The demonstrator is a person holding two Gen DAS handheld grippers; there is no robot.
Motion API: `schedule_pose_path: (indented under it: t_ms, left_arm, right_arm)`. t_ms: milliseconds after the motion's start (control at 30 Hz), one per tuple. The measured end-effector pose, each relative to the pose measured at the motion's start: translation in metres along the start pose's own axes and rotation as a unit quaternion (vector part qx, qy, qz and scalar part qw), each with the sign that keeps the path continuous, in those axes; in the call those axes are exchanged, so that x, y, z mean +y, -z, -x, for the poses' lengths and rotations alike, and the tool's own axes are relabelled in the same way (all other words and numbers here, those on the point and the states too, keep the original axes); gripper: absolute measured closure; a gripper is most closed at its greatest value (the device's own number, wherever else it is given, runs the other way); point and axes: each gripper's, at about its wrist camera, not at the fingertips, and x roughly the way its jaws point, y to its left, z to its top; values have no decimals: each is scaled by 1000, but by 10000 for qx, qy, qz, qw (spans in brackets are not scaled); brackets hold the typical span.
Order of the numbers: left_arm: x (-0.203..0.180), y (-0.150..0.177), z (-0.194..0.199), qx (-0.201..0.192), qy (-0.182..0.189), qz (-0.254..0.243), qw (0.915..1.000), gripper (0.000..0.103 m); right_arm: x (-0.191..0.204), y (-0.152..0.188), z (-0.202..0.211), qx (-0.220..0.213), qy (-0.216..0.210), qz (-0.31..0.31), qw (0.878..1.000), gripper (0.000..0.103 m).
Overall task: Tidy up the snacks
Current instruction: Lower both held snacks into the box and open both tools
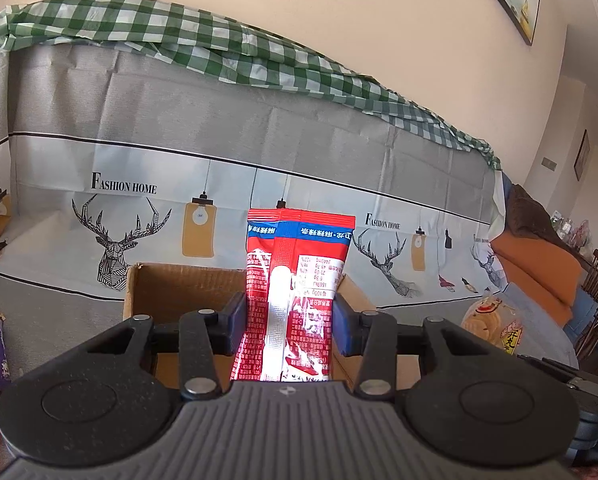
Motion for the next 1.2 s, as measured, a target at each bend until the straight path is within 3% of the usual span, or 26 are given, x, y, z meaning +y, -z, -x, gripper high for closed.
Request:
schedule_pose_path:
  t_ms: [667,733,800,933,1067,1200]
  left_arm:
    - [2,-1,3,24,91,-21,10000,54]
    - [1,-1,2,69,194,-48,9998,47]
    - [1,-1,4,21,184,-63,9998,35]
    - [4,-4,8,-142,267,33,9995,21]
    - [0,0,11,-297,290,-159,9990,19]
    - [1,3,18,-587,38,-264,9979,18]
  right_arm:
    - [-1,1,0,-19,11,-37,10000,43]
    - [0,1,1,-39,15,-28,10000,41]
    - [1,1,1,-43,54,-11,10000,27]
    - [2,1,3,-76,84,-10,9999,26]
    - [5,1,3,-75,143,43,9999,26]
    - [9,1,3,-128,207,90,9997,26]
